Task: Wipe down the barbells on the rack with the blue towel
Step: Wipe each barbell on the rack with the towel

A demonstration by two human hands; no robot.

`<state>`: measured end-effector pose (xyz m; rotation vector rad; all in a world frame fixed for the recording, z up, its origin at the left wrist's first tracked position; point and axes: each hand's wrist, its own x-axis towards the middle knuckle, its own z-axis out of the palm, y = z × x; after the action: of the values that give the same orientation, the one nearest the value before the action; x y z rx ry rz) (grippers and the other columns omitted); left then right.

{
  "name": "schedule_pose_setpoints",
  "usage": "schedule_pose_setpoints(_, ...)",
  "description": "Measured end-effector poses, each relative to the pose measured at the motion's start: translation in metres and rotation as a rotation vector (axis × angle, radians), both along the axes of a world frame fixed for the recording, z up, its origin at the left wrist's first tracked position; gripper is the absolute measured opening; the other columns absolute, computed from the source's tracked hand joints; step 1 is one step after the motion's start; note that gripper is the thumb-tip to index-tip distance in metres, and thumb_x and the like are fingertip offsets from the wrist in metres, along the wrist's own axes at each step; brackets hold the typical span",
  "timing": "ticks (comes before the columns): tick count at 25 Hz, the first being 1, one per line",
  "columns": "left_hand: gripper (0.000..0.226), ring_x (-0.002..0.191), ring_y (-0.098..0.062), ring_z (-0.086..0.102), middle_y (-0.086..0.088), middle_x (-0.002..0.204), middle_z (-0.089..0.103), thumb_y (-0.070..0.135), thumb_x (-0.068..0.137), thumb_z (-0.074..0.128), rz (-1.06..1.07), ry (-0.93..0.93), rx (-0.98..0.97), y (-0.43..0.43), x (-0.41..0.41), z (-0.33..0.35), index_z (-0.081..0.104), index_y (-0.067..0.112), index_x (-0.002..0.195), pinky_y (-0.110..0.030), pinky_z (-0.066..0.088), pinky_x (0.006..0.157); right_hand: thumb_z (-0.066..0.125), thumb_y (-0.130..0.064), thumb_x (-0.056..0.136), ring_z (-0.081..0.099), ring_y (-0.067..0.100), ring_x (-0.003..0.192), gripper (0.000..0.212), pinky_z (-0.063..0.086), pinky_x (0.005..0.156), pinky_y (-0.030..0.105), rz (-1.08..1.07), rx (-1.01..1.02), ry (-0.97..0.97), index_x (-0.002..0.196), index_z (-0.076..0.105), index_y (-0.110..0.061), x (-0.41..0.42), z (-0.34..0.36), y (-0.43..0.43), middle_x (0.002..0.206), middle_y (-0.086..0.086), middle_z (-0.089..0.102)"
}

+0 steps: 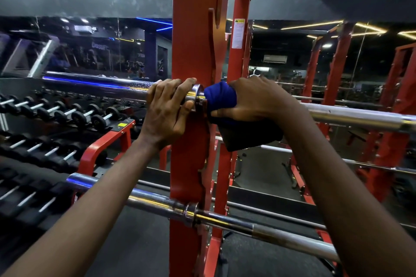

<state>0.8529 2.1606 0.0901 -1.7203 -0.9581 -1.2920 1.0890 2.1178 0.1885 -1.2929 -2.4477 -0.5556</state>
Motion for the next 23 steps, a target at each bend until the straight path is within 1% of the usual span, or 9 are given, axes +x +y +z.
schedule_pose_setpoints(3,0.047,0.125,-0.030,0.051,-0.007,0.131,0.058,0.035,0.103,0.038,-0.004,0.009,-0.011,0.000,-0.001,0.000,0.052,0.017,0.145,-0.044,0.029,0.112,0.055,-0.071,0.088,0.063,0.013,0.074,0.051,0.048,0.069,0.030,-0.061,-0.286,0.165,0.092,0.060,-0.021,-0.005,0.016,0.002,0.084,0.001,0.065)
schedule_pose_setpoints(6,0.047,0.125,-0.030,0.050,-0.007,0.132,0.057,0.034,0.104,0.040,-0.018,0.017,-0.026,-0.002,-0.003,0.001,0.051,0.018,0.146,-0.046,0.031,0.112,0.042,-0.067,0.097,0.060,0.013,0.077,0.047,0.045,0.071,0.030,-0.125,-0.377,0.315,0.088,0.056,-0.023,-0.011,0.022,0.000,0.088,0.002,0.063)
schedule_pose_setpoints(8,0.047,0.126,-0.029,0.049,-0.008,0.132,0.056,0.035,0.104,0.040,-0.030,0.026,-0.040,-0.003,-0.004,-0.001,0.050,0.018,0.147,-0.046,0.031,0.113,0.041,-0.071,0.096,0.062,0.015,0.078,0.053,0.049,0.080,0.035,-0.149,-0.261,0.328,0.096,0.059,-0.022,-0.010,0.014,0.000,0.088,0.001,0.065)
schedule_pose_setpoints(11,0.049,0.131,-0.027,0.045,-0.006,0.135,0.053,0.038,0.104,0.041,-0.075,0.046,-0.130,-0.007,-0.009,0.002,0.044,0.022,0.151,-0.043,0.026,0.116,0.046,-0.074,0.092,0.062,0.010,0.072,0.052,0.051,0.075,0.035,-0.081,0.132,0.353,0.111,0.061,-0.029,-0.011,-0.017,-0.006,0.081,-0.013,0.063)
schedule_pose_setpoints(13,0.053,0.134,-0.024,0.043,-0.006,0.138,0.052,0.039,0.105,0.041,-0.127,0.079,-0.206,-0.012,-0.016,0.007,0.037,0.023,0.156,-0.038,0.022,0.117,0.056,-0.065,0.087,0.062,0.010,0.080,0.054,0.052,0.077,0.035,0.047,0.280,0.400,0.127,0.060,-0.029,-0.015,-0.029,-0.011,0.094,-0.014,0.064)
schedule_pose_setpoints(16,0.058,0.135,-0.021,0.043,-0.006,0.143,0.052,0.038,0.106,0.039,-0.216,0.157,-0.260,-0.015,-0.031,0.017,0.028,0.018,0.159,-0.034,0.021,0.117,0.070,-0.043,0.089,0.064,0.007,0.078,0.047,0.057,0.077,0.041,0.142,0.177,0.422,0.131,0.060,-0.023,-0.018,-0.018,-0.018,0.095,-0.008,0.068)
schedule_pose_setpoints(18,0.057,0.139,-0.021,0.041,-0.008,0.147,0.050,0.036,0.106,0.037,-0.236,0.167,-0.253,-0.016,-0.045,0.024,0.028,0.014,0.158,-0.039,0.024,0.119,0.073,-0.035,0.091,0.062,0.003,0.073,0.038,0.056,0.074,0.036,0.119,0.126,0.418,0.124,0.062,-0.020,-0.023,-0.008,-0.023,0.088,-0.009,0.065)
schedule_pose_setpoints(21,0.051,0.139,-0.024,0.039,-0.010,0.145,0.050,0.035,0.105,0.033,-0.198,0.100,-0.236,-0.017,-0.072,0.037,0.042,0.012,0.150,-0.042,0.024,0.116,0.073,-0.036,0.092,0.060,0.005,0.074,0.036,0.050,0.072,0.023,0.154,0.321,0.580,0.118,0.062,-0.014,-0.046,-0.011,-0.031,0.093,-0.005,0.066)
schedule_pose_setpoints(23,0.046,0.135,-0.025,0.043,-0.010,0.138,0.054,0.036,0.104,0.032,-0.117,0.094,-0.267,-0.011,-0.097,0.048,0.052,0.014,0.138,-0.041,0.024,0.112,0.072,-0.042,0.090,0.060,0.010,0.079,0.041,0.047,0.073,0.022,0.135,0.465,0.575,0.116,0.062,-0.012,-0.073,-0.014,-0.035,0.097,-0.002,0.066)
